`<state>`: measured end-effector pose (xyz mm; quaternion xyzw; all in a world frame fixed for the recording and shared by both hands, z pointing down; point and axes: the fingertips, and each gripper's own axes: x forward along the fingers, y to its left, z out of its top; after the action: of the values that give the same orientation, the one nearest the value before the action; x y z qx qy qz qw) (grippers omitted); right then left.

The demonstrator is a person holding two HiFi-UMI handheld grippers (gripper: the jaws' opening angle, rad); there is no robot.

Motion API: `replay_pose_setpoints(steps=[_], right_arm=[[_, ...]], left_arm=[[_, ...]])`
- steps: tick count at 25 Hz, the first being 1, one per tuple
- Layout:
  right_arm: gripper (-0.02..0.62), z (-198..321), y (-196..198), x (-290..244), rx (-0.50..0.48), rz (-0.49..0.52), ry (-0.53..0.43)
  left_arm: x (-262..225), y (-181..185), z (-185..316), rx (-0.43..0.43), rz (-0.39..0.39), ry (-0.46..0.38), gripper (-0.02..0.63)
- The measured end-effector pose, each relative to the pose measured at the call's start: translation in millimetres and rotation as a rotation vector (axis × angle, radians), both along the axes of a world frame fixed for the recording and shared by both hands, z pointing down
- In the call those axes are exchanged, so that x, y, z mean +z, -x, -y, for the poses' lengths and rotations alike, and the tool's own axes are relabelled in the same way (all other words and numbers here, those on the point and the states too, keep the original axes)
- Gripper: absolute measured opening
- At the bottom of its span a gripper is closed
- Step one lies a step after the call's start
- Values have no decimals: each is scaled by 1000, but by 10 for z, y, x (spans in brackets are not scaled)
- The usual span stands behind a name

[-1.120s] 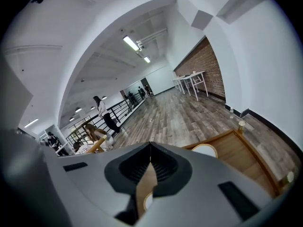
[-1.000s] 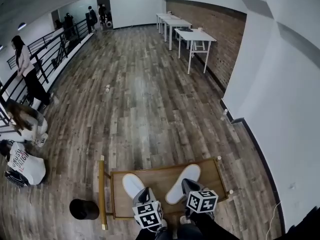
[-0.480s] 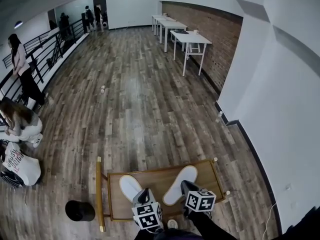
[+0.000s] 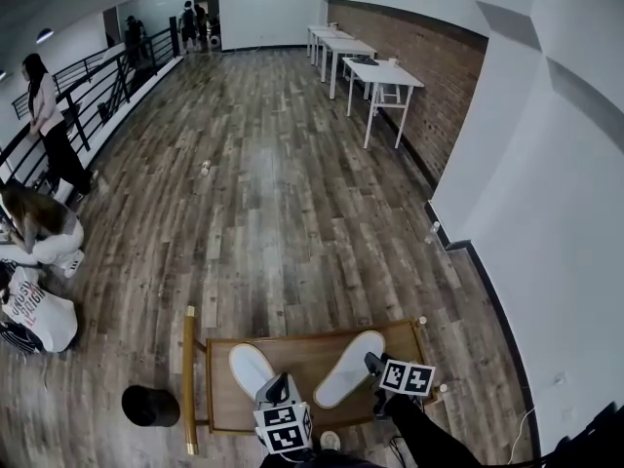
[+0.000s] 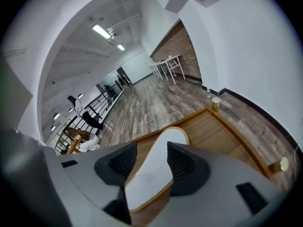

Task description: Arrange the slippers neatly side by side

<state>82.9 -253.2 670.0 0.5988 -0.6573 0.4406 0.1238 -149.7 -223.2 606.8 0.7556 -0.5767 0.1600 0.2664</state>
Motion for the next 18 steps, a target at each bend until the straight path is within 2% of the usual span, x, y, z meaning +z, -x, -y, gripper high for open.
replay_pose_setpoints(steps=[3,6,8,12,18], right_arm=[[199,44,-9,238,7,30,105],[199,73,-70,428,27,21,193],[199,83,-83,530,47,65,240],[199,85,-12,662,51,143,307],[198,-33,66,823,30,123,391]], left_arm=[[-18,13,-4,3,4,-4,-2],[-34,42,4,4,12,-7,-2],[-36,63,14,0,20,-8,-2],[-20,127,48,-21,28,-5,-2],[-50,221,74,-41,30,-7,-2]])
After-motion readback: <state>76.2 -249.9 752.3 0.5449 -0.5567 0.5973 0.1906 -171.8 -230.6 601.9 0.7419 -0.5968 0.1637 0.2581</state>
